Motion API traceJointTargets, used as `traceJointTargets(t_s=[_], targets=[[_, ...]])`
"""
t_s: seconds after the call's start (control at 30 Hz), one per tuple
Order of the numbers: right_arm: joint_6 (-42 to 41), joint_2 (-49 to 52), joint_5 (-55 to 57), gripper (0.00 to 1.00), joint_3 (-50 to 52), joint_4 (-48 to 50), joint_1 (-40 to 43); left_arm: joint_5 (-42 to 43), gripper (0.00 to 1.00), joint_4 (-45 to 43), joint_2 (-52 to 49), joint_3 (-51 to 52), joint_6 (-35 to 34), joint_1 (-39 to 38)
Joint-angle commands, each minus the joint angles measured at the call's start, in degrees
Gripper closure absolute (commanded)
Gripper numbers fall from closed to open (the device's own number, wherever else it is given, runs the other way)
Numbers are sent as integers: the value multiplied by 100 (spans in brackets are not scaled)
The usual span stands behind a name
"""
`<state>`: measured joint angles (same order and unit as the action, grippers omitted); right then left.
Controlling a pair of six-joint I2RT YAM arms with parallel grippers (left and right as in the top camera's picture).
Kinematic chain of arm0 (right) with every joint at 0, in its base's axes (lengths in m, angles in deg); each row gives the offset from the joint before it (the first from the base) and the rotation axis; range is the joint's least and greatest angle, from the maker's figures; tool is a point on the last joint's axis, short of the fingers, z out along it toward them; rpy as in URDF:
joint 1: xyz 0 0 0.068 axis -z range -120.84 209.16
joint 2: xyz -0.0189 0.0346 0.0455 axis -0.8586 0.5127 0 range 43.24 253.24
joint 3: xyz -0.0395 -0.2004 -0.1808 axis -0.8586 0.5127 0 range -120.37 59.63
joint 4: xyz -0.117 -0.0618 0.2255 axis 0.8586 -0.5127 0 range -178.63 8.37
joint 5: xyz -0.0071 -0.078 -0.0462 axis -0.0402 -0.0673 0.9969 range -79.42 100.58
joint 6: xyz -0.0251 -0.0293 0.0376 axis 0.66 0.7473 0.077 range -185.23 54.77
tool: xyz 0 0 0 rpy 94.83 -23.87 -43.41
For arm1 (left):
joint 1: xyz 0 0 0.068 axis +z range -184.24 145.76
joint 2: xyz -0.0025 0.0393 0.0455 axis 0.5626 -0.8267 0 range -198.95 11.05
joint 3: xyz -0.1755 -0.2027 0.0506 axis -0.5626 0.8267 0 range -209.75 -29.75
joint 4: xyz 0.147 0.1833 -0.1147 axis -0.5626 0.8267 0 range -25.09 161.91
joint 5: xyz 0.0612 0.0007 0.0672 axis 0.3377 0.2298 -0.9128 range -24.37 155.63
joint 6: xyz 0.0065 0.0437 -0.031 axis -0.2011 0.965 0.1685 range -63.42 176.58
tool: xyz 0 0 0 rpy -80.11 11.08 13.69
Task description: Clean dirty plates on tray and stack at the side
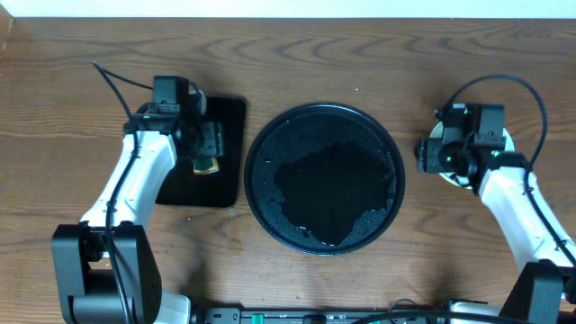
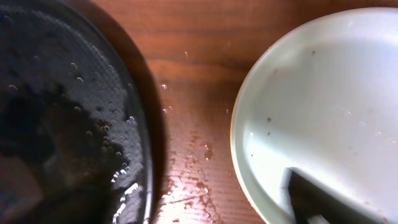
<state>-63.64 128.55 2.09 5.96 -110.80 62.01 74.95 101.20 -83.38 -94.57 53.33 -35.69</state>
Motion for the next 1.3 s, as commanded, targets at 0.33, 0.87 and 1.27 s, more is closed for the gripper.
traceJointTargets(t_s=[0.33,0.87,1.27], targets=[[-72,-142,-157,1,-1355,-1679,413,55,20,2044,367,-219,-411,153],[-66,-2028,-42,1,-57,-1585,498,59,20,1582,3407,990,118,149],[-68,-4513,157,1,999,-1436,501,55,20,1263,5805,1545,151,149]])
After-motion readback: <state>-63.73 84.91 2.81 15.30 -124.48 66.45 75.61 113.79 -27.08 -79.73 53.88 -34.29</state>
